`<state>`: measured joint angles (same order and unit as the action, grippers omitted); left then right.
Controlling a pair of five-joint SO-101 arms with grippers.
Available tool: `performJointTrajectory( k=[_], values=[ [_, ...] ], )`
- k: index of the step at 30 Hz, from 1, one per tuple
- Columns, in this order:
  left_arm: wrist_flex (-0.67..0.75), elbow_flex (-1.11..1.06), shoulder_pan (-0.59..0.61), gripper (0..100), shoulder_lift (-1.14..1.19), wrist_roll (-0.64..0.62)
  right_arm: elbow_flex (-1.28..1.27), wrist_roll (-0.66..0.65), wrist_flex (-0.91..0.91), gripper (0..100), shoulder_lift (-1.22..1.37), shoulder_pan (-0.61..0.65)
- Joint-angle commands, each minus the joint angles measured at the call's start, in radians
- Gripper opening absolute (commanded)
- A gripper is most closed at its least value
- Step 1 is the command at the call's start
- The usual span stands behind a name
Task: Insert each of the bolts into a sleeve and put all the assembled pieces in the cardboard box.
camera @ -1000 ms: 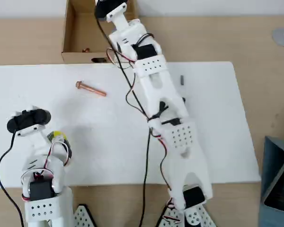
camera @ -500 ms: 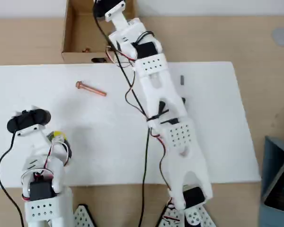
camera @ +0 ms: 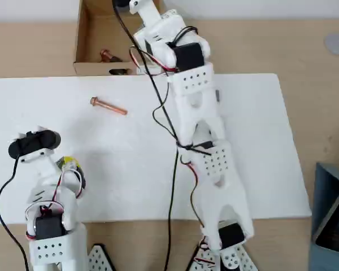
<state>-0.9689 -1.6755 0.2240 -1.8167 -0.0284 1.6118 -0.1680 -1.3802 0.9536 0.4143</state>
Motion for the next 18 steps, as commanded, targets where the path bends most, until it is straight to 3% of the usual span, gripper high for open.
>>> performJointTrajectory(
  k=[1, 11, 18],
  values=[
    [0.021, -0.002, 0.005, 0, -0.007, 0.002, 0.058, -0.005, -0.097, 13.4, -0.068, -0.002],
    [0.021, -0.002, 0.008, 0, -0.007, 0.002, 0.048, -0.005, -0.41, 13.4, -0.255, -0.002],
    [0.021, -0.002, 0.009, 0, -0.007, 0.002, -0.012, -0.005, -0.408, 13.4, -0.409, -0.021]
  ],
)
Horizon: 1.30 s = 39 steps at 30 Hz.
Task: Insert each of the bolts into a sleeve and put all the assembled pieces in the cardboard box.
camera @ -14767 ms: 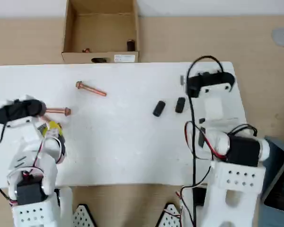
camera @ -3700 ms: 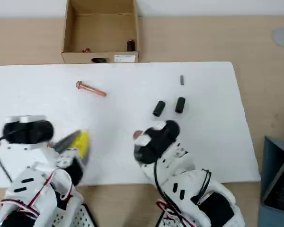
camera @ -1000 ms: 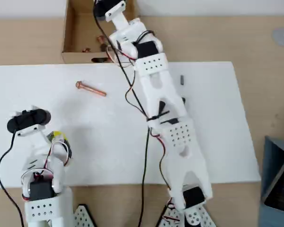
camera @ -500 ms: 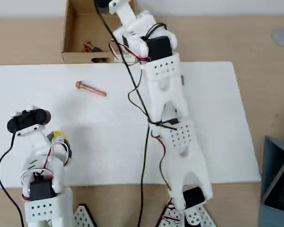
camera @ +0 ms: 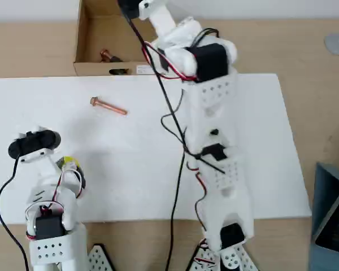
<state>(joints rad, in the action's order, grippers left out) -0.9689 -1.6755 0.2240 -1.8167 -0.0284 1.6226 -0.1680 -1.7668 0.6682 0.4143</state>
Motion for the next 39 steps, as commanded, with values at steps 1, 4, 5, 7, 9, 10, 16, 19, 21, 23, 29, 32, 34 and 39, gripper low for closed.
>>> performJointTrajectory(
  k=[1, 4, 5, 7, 9, 10, 16, 19, 21, 23, 29, 32, 34, 39],
  values=[
    [0.021, -0.002, 0.009, 0, -0.007, 0.002, -0.064, -0.005, -0.021, 13.4, -0.156, -0.021],
    [0.021, -0.002, 0.009, 0, -0.007, 0.002, -0.217, -0.003, -0.021, 13.4, -0.297, -0.021],
    [0.021, -0.002, 0.009, 0, -0.007, 0.002, -0.28, -0.003, -0.021, 13.4, -0.352, -0.021],
    [0.021, -0.002, 0.009, 0, -0.007, 0.002, -0.429, -0.003, -0.021, 13.4, -0.455, -0.021],
    [0.021, -0.002, 0.009, 0, -0.007, 0.002, -0.584, -0.003, -0.021, 13.4, -0.553, -0.028],
    [0.021, -0.002, 0.009, 0, -0.007, 0.002, -0.661, -0.002, -0.021, 13.4, -0.599, -0.044],
    [0.02, -0.002, 0.009, 0, -0.007, 0.002, -1.093, 0.127, -0.017, 13.5, -0.78, -0.147],
    [0.02, -0.002, 0.009, 0, -0.007, 0.002, -1.26, 0.204, -0.015, 13.5, -0.809, -0.196],
    [0.02, -0.002, 0.009, 0, -0.007, 0.002, -1.351, 0.253, -0.015, 13.6, -0.806, -0.223],
    [0.02, -0.002, 0.009, 0, -0.007, 0.002, -1.432, 0.284, -0.003, 13.7, -0.791, -0.239],
    [0.02, -0.002, 0.009, 0, -0.007, 0.002, -1.558, 0.358, 0.107, 13.9, -0.713, -0.262],
    [0.02, -0.002, 0.009, 0, -0.007, 0.002, -1.566, 0.382, 0.138, 14.3, -0.65, -0.26],
    [0.02, -0.002, 0.009, 0, -0.007, 0.002, -1.561, 0.399, 0.144, 17.3, -0.599, -0.26],
    [0.02, -0.002, 0.009, 0, -0.007, 0.002, -1.56, 0.397, 0.221, 23.6, -0.518, -0.262]
  ],
)
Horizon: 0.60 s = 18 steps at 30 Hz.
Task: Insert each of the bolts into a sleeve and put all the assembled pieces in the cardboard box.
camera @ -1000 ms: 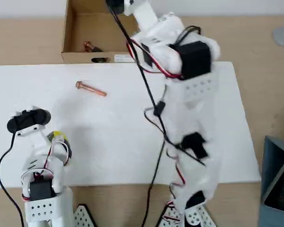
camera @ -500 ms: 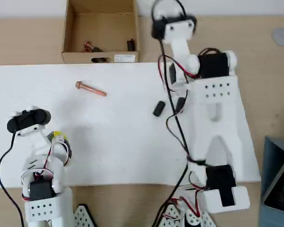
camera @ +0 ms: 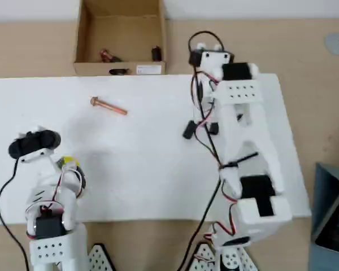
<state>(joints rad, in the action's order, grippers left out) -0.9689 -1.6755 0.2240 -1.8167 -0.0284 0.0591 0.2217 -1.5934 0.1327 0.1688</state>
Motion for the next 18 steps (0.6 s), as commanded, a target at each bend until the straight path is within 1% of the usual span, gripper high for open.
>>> performJointTrajectory(
  k=[1, 13, 18],
  values=[
    [0.02, -0.002, 0.009, 0, -0.007, 0.002, 0.002, 0.005, 0.061, 23.6, 0.028, -0.015],
    [0.02, -0.002, 0.009, 0, -0.007, 0.002, 0.002, 0.006, 0.192, 23.6, 0.185, -0.021],
    [0.02, -0.002, 0.009, 0, -0.007, 0.002, 0.002, 0.008, 0.203, 23.6, 0.214, -0.022]
  ],
)
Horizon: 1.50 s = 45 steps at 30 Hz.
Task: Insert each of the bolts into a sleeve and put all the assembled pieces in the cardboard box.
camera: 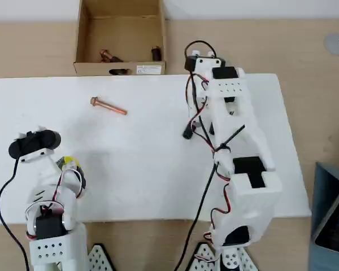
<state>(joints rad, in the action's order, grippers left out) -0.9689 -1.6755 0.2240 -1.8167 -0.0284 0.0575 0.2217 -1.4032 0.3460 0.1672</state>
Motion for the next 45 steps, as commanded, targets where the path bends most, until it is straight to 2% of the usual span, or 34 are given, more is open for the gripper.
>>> performJointTrajectory(
  k=[1, 8, 19, 27, 34, 38, 45],
  values=[
    [0.02, -0.002, 0.009, 0, -0.007, 0.002, 0.004, 0.008, 0.012, 23.6, 0.004, -0.028],
    [0.02, -0.002, 0.009, 0, -0.007, 0.002, 0.004, 0.003, 0.026, 23.6, 0.021, -0.094],
    [0.02, -0.002, 0.009, 0, -0.007, 0.002, 0.005, 0.008, 0.063, 23.2, 0.085, -0.073],
    [0.02, -0.002, 0.009, 0, -0.007, 0.002, 0.005, 0.008, 0.063, 5.8, 0.117, -0.073],
    [0.02, -0.002, 0.009, 0, -0.007, 0.002, 0.033, 0.009, 0.054, 0.9, 0.113, -0.071],
    [0.02, -0.002, 0.009, 0, -0.007, 0.002, 0.131, 0.011, -0.026, 0.9, 0.113, -0.058],
    [0.02, -0.002, 0.006, 0, -0.007, 0.003, 0.441, 0.011, -0.295, 0.9, 0.113, 0.01]
  ],
)
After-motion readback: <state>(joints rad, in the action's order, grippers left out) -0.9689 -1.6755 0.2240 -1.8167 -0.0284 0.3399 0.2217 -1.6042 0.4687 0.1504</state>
